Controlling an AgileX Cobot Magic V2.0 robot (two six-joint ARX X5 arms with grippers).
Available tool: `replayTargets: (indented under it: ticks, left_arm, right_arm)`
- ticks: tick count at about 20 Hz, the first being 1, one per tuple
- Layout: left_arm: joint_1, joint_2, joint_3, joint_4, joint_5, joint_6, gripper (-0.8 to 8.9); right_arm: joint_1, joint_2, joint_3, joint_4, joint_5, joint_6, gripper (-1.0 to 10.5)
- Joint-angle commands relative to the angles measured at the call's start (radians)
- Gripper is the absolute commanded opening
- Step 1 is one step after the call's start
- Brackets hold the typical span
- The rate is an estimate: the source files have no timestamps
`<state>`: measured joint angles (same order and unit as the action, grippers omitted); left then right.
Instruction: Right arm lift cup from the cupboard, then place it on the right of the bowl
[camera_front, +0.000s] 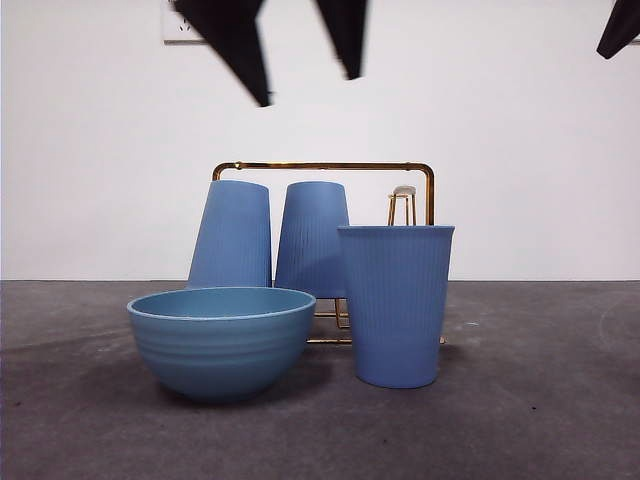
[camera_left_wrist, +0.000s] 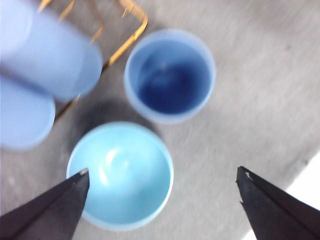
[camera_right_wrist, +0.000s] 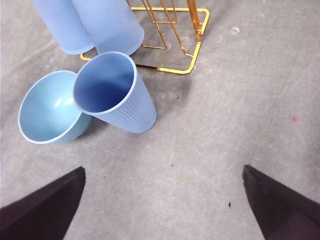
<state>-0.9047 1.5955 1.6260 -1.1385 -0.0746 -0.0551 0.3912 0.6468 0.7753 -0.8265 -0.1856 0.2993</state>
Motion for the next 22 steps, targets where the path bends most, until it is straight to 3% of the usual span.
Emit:
replayTargets:
  ticks: [1, 10, 16, 22]
  left_arm:
    - [0.029, -0.111, -0.116, 0.059, -0.008, -0.034, 4.69]
    - [0.187, -0.668, -0.706, 0.348, -0.016, -0.143, 4.69]
    - [0.219, -0.929, -0.883, 0.43, -0.057, -0.187, 4.67]
    - [0.219, -1.07, -0.919, 0.426, -0.128, -0.201, 4.53]
  right_arm:
    - [0.004, 0.005, 0.018, 0.005, 0.003, -0.045, 5.1]
    - [0.004, 0.005, 0.017, 0.002, -0.035, -0.137, 5.1]
    - [0.004, -0.023, -0.029, 0.04, -0.051, -0.165, 5.1]
    - [0.004, -0.068, -0.039, 0.072, -0.043, -0.164, 5.0]
